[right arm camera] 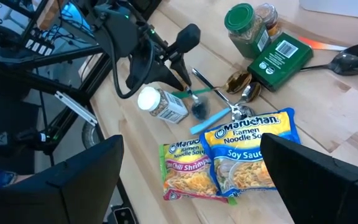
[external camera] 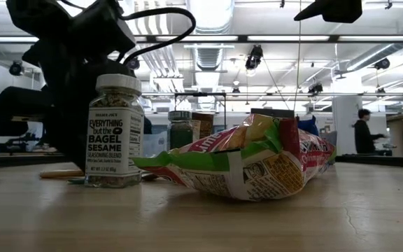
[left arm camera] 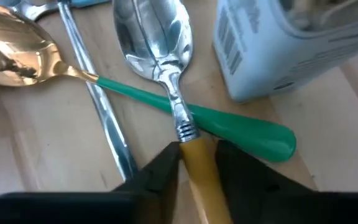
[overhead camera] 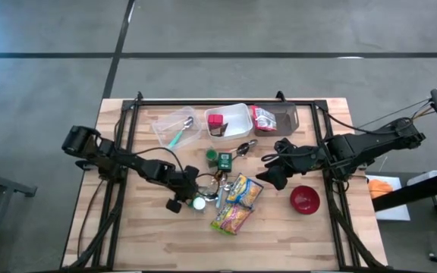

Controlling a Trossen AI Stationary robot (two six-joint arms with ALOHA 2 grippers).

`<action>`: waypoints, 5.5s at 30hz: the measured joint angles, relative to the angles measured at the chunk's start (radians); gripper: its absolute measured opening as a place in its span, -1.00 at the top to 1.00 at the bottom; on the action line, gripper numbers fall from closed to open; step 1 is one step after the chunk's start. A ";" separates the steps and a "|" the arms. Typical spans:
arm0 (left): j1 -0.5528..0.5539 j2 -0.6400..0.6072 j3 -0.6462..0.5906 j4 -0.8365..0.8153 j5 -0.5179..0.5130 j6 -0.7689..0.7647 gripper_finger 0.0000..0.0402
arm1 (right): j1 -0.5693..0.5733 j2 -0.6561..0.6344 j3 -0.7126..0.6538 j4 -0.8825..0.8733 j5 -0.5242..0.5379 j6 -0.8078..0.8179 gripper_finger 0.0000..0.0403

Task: Pick & Place Food Item
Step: Put the yellow spoon into the transparent bin, then put the green seasoning bottle into the white bin

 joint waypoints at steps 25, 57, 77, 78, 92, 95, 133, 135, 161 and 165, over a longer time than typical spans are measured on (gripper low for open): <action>0.000 -0.060 0.008 -0.046 -0.059 -0.115 0.87 | 0.000 0.000 0.000 -0.001 0.000 -0.035 -0.86; 0.075 -0.237 0.012 -0.169 -0.172 -0.038 0.49 | 0.000 0.000 -0.028 0.001 0.002 -0.077 -0.86; 0.128 -0.087 0.015 -0.158 -0.089 0.326 0.13 | 0.000 0.000 -0.028 0.006 0.004 -0.052 -0.86; 0.132 -0.078 0.015 -0.155 -0.080 0.331 0.13 | 0.000 0.000 -0.028 0.006 0.004 -0.052 -0.86; 0.177 -0.028 0.015 -0.106 0.040 0.325 0.87 | 0.001 0.000 -0.030 0.008 -0.001 -0.041 -0.86; 0.184 -0.028 0.014 -0.108 0.042 0.319 0.90 | 0.001 0.000 -0.030 0.008 -0.002 -0.042 -0.86; 0.184 -0.366 0.040 -0.228 0.029 0.020 0.91 | 0.001 0.000 -0.030 0.008 -0.004 -0.062 -0.86; 0.184 -0.391 0.040 -0.231 0.012 -0.026 0.91 | 0.001 0.000 -0.030 0.008 -0.004 -0.065 -0.86; 0.555 -0.533 0.231 -0.438 -0.168 -0.288 0.98 | 0.001 0.000 -0.030 0.009 -0.003 -0.068 -0.86; 0.586 -0.533 0.257 -0.466 -0.147 -0.250 0.98 | 0.013 0.000 -0.030 0.009 -0.004 -0.065 -0.86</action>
